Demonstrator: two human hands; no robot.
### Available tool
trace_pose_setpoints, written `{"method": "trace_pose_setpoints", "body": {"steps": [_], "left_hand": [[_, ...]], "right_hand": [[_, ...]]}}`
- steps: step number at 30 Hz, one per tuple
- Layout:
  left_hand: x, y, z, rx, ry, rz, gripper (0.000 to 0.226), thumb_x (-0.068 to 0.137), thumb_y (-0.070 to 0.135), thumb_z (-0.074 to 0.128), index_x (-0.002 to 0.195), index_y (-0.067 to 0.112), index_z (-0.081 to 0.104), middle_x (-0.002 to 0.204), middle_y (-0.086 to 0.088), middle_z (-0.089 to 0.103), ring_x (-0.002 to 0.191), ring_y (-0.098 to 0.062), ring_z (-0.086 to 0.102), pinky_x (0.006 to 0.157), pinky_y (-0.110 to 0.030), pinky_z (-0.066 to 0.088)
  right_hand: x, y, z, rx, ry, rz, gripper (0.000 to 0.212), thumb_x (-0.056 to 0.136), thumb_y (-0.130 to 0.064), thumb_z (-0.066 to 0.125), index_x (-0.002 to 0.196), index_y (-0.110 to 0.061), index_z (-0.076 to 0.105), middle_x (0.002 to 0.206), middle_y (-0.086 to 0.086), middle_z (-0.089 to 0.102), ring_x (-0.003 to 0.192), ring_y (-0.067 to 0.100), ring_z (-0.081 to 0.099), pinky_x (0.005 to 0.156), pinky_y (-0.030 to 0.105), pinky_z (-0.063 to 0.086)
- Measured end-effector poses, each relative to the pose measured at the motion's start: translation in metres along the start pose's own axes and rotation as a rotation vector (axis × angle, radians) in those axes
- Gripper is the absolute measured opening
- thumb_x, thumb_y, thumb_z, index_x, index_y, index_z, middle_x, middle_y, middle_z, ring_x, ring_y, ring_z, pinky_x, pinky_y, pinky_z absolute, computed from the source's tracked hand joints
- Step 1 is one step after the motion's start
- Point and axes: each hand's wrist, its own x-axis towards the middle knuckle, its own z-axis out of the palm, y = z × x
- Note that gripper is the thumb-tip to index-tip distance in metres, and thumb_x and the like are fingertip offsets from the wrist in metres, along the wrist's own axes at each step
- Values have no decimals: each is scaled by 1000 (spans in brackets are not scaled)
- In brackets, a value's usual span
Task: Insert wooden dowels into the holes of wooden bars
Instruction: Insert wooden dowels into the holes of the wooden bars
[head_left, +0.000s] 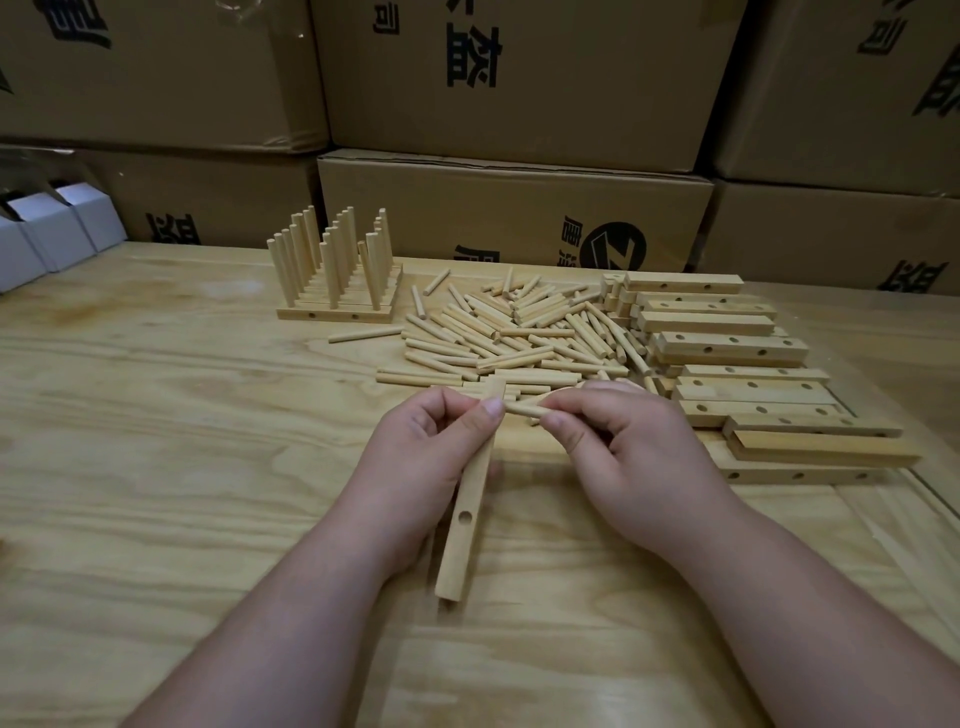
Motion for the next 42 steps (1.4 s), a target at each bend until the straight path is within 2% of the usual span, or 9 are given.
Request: {"method": "trace_pose_setpoints", "body": {"steps": [5, 17, 20, 24, 27, 30, 34, 39, 42], "left_hand": [[0, 4, -1, 75, 65, -58, 40, 94, 58, 57, 80, 21, 67, 59, -1, 60, 47, -10, 55, 44, -23, 47], [-2, 3, 2, 66, 35, -14, 36, 73, 58, 66, 77, 22, 64, 60, 8, 57, 55, -10, 57, 46, -28, 51], [-3, 4, 1, 35, 22, -1, 33, 75, 51, 67, 79, 19, 60, 59, 6, 55, 56, -13, 55, 42, -25, 47], [-3, 6, 0, 37, 5, -12, 39, 73, 52, 68, 83, 15, 60, 60, 5, 54, 55, -12, 55, 42, -24, 47], [-3, 6, -1, 13, 8, -31, 44, 68, 58, 70, 82, 16, 63, 59, 3, 57, 52, -10, 56, 43, -24, 47], [-3, 6, -4, 2, 12, -34, 53, 74, 69, 68, 86, 17, 70, 60, -1, 58, 53, -12, 56, 46, -25, 48], [-2, 7, -5, -18, -5, -53, 40, 82, 68, 66, 83, 29, 78, 61, 0, 62, 53, -12, 60, 47, -26, 51], [-1, 9, -4, -41, 62, -106, 34, 85, 58, 63, 76, 29, 77, 61, -4, 64, 48, -12, 61, 44, -22, 48], [1, 8, -5, -75, 110, -143, 41, 97, 54, 55, 84, 22, 77, 63, -5, 68, 48, -14, 60, 43, -23, 48]], "right_hand": [[-1, -8, 0, -28, -11, -26, 16, 94, -23, 67, 105, -18, 77, 95, -13, 71, 95, -1, 60, 83, 4, 39], [4, -16, 1, 184, -118, 242, 13, 95, -30, 65, 96, -32, 78, 81, -31, 70, 89, -20, 59, 71, -3, 39], [7, -19, -1, 278, -173, 354, 18, 94, -33, 65, 82, -35, 77, 86, -22, 73, 74, -11, 63, 64, 11, 45], [9, -23, -3, 399, -231, 499, 18, 94, -38, 66, 83, -35, 79, 66, -7, 69, 56, 10, 60, 69, 51, 60], [10, -25, -5, 412, -230, 523, 16, 93, -39, 66, 85, -35, 79, 63, -2, 67, 56, 12, 58, 74, 55, 59], [12, -28, -7, 409, -179, 489, 12, 92, -40, 67, 87, -42, 78, 85, 0, 75, 58, 10, 62, 71, 47, 61], [15, -27, -13, 375, -35, 429, 12, 92, -42, 67, 84, -41, 76, 80, -17, 73, 56, 0, 62, 50, 18, 51], [19, -13, -30, 364, 167, 487, 38, 97, -56, 48, 88, -30, 75, 69, -15, 68, 61, 1, 60, 62, 31, 48], [19, 6, -36, 43, 184, 453, 26, 99, -46, 51, 86, -33, 68, 74, -17, 65, 76, -2, 60, 62, 26, 43]]}}
